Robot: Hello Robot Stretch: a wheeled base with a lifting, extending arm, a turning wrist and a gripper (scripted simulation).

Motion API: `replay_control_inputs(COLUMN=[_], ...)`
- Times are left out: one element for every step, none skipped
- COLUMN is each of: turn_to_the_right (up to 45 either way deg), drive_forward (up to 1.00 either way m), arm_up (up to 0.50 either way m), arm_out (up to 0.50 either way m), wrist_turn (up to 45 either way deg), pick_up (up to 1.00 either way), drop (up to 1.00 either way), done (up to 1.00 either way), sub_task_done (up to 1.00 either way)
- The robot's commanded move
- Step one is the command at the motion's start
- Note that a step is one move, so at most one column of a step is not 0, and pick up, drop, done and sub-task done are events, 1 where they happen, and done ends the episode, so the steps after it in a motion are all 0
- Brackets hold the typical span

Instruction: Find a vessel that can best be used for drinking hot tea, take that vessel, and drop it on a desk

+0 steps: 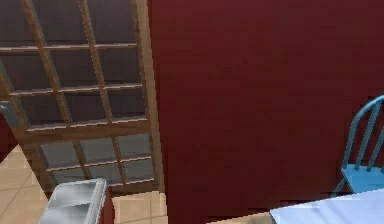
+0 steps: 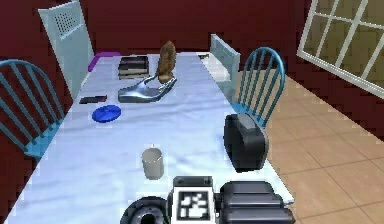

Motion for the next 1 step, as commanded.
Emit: replay_control_inputs(turn_to_the_right=[0.0], drive_forward=[0.00], arm_up=[0.00], arm_out=[0.24], wrist_turn=[0.0], pick_up=[0.00], drop=[0.00], done=[0.00], sub_task_done=[0.00])
